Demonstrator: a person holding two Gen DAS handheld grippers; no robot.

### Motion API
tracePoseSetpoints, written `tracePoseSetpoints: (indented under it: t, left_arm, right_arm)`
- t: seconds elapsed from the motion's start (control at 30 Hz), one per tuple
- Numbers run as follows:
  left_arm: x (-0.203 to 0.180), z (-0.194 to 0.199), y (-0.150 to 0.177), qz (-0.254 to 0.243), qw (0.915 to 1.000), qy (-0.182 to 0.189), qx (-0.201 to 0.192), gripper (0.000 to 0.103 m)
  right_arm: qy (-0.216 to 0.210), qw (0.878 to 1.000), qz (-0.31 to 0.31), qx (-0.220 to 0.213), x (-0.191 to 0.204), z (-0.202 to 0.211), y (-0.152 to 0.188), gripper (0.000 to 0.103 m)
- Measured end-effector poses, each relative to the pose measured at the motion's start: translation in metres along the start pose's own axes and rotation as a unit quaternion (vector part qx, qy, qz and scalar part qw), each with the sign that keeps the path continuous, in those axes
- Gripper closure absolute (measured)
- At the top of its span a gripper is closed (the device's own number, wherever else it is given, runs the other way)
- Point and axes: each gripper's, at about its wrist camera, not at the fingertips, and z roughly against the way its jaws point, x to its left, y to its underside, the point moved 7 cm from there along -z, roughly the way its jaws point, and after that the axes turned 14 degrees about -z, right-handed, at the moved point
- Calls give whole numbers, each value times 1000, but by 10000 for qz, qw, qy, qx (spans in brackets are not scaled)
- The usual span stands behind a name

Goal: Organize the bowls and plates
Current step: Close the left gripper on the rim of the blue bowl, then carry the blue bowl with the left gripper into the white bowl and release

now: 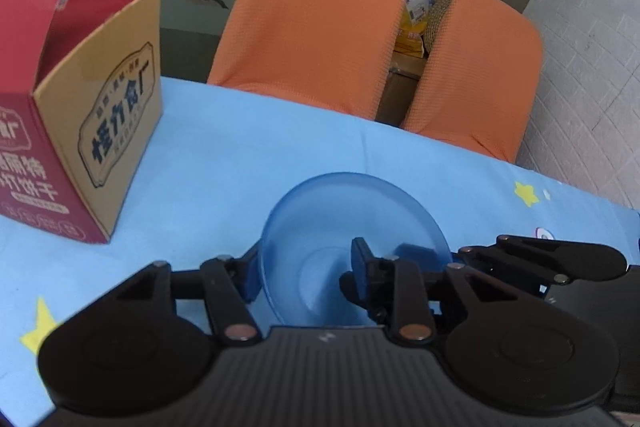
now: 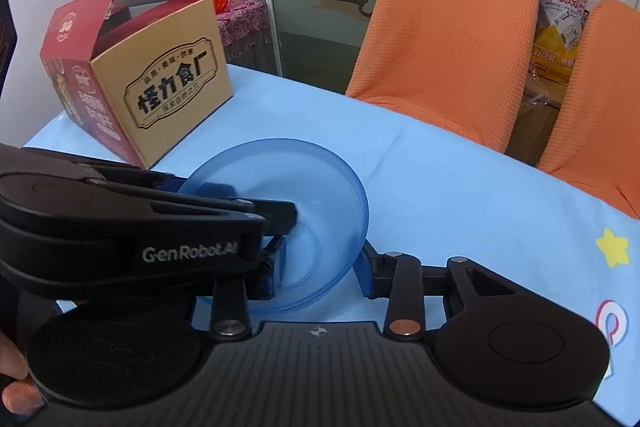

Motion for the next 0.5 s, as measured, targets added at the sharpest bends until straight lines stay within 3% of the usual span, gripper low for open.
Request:
tracePoseSetpoints:
  t: [0.27,0.5]
  left_arm:
    - [-25,55,17,113,9995,293,-103,74]
    - [-81,125,39,-16,9968,688,-403,74]
  right_arm:
    - [46,9999,-102,14,10,57,18,35]
    - [349,9990,20,-293,17,137,50,32]
